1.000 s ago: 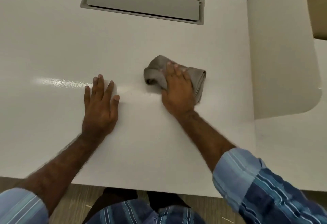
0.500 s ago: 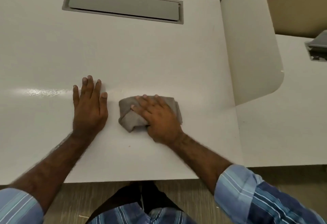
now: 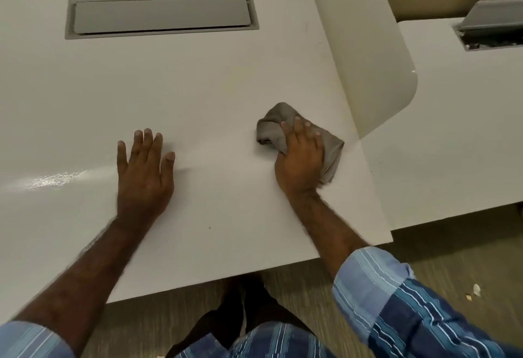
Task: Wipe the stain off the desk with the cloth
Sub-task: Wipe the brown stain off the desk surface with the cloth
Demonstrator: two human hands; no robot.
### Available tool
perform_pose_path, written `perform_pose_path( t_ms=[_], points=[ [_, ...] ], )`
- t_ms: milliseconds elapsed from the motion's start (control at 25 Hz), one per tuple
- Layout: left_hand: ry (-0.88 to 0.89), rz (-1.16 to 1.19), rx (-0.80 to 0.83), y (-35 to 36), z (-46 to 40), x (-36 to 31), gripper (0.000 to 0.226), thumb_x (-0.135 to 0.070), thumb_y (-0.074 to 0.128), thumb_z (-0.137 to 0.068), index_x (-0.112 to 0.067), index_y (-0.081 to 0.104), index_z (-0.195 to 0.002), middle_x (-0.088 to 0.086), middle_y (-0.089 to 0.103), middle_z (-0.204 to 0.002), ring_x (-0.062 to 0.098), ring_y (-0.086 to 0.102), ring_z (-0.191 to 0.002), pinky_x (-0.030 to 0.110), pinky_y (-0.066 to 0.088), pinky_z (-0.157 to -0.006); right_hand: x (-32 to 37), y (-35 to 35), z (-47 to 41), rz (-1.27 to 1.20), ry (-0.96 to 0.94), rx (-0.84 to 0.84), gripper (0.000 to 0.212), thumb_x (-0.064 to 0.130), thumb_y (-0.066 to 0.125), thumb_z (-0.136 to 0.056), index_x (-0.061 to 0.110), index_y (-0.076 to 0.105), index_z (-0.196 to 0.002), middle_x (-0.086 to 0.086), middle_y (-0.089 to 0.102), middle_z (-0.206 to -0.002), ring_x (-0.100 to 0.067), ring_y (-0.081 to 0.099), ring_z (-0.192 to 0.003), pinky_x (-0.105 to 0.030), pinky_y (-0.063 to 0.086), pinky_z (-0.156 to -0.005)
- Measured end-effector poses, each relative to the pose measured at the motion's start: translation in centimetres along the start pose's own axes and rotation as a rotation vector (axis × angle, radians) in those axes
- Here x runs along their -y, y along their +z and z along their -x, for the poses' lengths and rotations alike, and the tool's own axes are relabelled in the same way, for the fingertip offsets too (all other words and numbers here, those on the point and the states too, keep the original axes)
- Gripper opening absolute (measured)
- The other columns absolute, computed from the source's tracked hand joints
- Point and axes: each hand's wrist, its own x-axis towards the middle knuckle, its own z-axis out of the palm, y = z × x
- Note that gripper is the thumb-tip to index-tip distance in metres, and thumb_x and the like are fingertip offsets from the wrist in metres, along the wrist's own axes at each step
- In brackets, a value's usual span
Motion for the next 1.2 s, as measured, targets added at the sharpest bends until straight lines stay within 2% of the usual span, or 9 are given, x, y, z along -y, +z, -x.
perform_pose_path(
  t_ms=[160,320,480,600,760,840,960,1080,1200],
  points=[
    [-0.199,0.104,0.052,-0.3,-1.0,1.1,0.056,-0.032,0.032,-0.116,0.004,0.048,-0.155,0.028,0.046,-0.164,0.039,0.032,-0.162,0.059,0.008,-0.135,9.4,0.9,10.6,-0.226,-0.405,0.236,0.064,0.013,0.067,-0.080,0.016,0.066,-0.144,-0.012,0.055,-0.160,-0.035,0.045,-0.152,-0.054,0.025,-0.130],
    [-0.092,0.045,0.063,0.1,-0.5,0.8,0.058,-0.033,0.029,-0.118,0.008,0.047,-0.154,0.031,0.046,-0.163,0.042,0.033,-0.161,0.062,0.011,-0.135,6.1,-1.6,18.2,-0.259,-0.654,0.425,0.058,0.016,0.067,-0.091,0.020,0.062,-0.148,-0.009,0.048,-0.166,-0.029,0.039,-0.157,-0.049,0.020,-0.133],
    [0.041,0.158,0.230,0.5,2.2,-4.6,0.061,-0.039,0.029,-0.115,0.002,0.041,-0.160,0.023,0.038,-0.171,0.033,0.024,-0.165,0.058,0.007,-0.136,-4.2,-6.1,18.8,-0.104,-0.442,0.292,0.053,0.013,0.051,-0.099,0.025,0.061,-0.150,-0.002,0.048,-0.166,-0.022,0.038,-0.158,-0.050,0.027,-0.130],
    [0.172,0.225,0.316,1.1,4.9,-9.3,0.062,-0.040,0.034,-0.113,-0.002,0.039,-0.163,0.016,0.032,-0.174,0.029,0.019,-0.167,0.056,0.006,-0.137,-10.8,-8.3,14.7,0.025,-0.166,0.231,0.075,0.004,0.062,-0.084,0.022,0.054,-0.156,-0.005,0.047,-0.167,-0.026,0.036,-0.159,-0.055,0.026,-0.130],
    [0.264,0.261,0.337,2.0,6.3,-12.9,0.058,-0.033,0.042,-0.114,-0.004,0.038,-0.164,0.015,0.030,-0.175,0.029,0.018,-0.167,0.059,0.011,-0.136,-7.4,-6.4,9.9,0.097,0.159,0.103,0.064,0.012,0.064,-0.092,0.020,0.055,-0.155,-0.009,0.049,-0.165,-0.031,0.042,-0.155,-0.054,0.029,-0.127],
    [0.265,0.260,0.316,2.5,6.6,-13.5,0.055,-0.028,0.041,-0.114,-0.001,0.040,-0.162,0.019,0.032,-0.174,0.033,0.021,-0.166,0.062,0.013,-0.135,-3.8,-4.9,11.7,0.066,0.159,0.080,0.065,0.017,0.060,-0.091,0.024,0.054,-0.155,-0.007,0.047,-0.167,-0.028,0.040,-0.157,-0.052,0.028,-0.128],
    [0.326,0.257,0.295,3.3,7.3,-13.6,0.057,-0.029,0.033,-0.113,0.002,0.043,-0.159,0.022,0.036,-0.171,0.037,0.024,-0.164,0.062,0.014,-0.135,-2.0,-5.3,18.5,-0.026,-0.018,0.170,0.072,0.014,0.061,-0.086,0.027,0.052,-0.156,-0.001,0.042,-0.170,-0.022,0.033,-0.161,-0.051,0.025,-0.129],
    [0.349,0.246,0.272,3.9,7.6,-13.4,0.054,-0.026,0.033,-0.114,0.000,0.039,-0.162,0.018,0.033,-0.173,0.031,0.021,-0.166,0.058,0.011,-0.136,-6.0,-8.4,21.6,-0.056,-0.067,0.248,0.077,0.006,0.067,-0.086,0.029,0.051,-0.157,0.003,0.038,-0.172,-0.018,0.028,-0.162,-0.053,0.024,-0.131],
    [0.368,0.217,0.273,4.1,7.5,-13.4,0.055,-0.026,0.033,-0.115,-0.001,0.037,-0.163,0.018,0.031,-0.175,0.031,0.019,-0.167,0.057,0.010,-0.137,-10.9,-9.7,17.4,-0.088,0.039,0.260,0.071,0.003,0.052,-0.085,0.016,0.055,-0.155,-0.008,0.046,-0.167,-0.028,0.039,-0.157,-0.058,0.027,-0.129]
  ],
)
